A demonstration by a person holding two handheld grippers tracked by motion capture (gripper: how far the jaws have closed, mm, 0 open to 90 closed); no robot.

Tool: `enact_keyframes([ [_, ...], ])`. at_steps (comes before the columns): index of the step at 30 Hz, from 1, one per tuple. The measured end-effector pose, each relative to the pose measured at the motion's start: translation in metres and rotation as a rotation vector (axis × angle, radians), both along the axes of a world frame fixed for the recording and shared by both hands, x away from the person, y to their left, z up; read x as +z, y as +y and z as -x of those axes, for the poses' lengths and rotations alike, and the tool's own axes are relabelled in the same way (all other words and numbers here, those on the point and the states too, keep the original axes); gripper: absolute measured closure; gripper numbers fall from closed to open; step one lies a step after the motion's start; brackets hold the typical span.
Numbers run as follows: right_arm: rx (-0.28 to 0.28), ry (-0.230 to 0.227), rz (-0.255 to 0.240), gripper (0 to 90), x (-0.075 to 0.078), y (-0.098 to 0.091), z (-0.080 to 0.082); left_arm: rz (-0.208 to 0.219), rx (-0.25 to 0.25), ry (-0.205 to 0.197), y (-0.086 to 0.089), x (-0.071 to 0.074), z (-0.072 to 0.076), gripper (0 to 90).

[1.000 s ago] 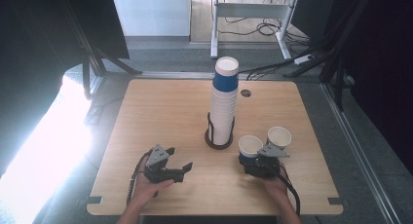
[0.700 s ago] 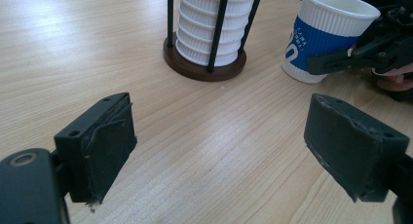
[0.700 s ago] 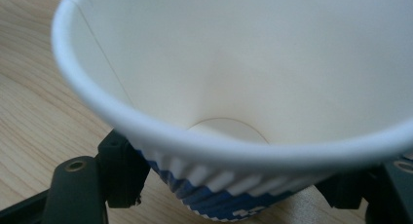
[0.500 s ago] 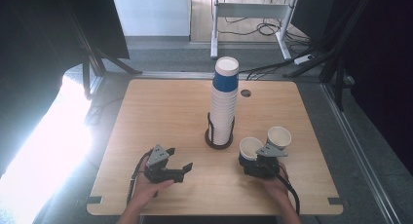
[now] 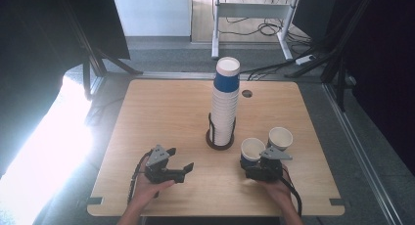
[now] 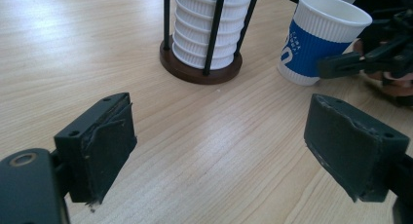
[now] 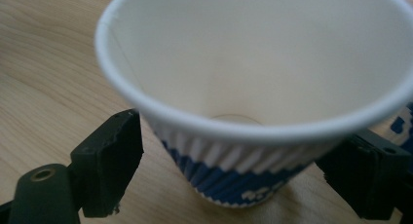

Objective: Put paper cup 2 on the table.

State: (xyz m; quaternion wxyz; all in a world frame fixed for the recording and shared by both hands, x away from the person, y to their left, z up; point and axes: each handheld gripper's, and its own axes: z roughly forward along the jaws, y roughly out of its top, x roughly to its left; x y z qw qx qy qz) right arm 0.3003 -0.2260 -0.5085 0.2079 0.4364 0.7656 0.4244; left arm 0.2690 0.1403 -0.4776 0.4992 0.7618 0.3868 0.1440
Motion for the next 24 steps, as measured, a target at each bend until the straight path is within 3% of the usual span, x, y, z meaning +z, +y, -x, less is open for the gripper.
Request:
enact_keyframes([
  [11, -0.055, -0.082, -0.040, 12.1, 0.024, -0.019, 0.033, 0.007, -0.007, -0.010, 0.001, 0.004, 0.002, 11.6],
  [17, -0.051, -0.165, -0.084, 12.4, 0.053, -0.023, 0.057, 0.017, -0.013, -0.030, 0.003, 0.011, 0.006, 11.6],
  [21, 0.042, -0.208, -0.125, 17.5, 0.070, -0.013, 0.069, 0.024, -0.017, -0.045, 0.003, 0.017, 0.009, 11.6],
  [24, 0.138, -0.204, -0.162, 20.6, 0.075, 0.002, 0.070, 0.022, -0.024, -0.049, 0.001, 0.019, 0.011, 11.6],
])
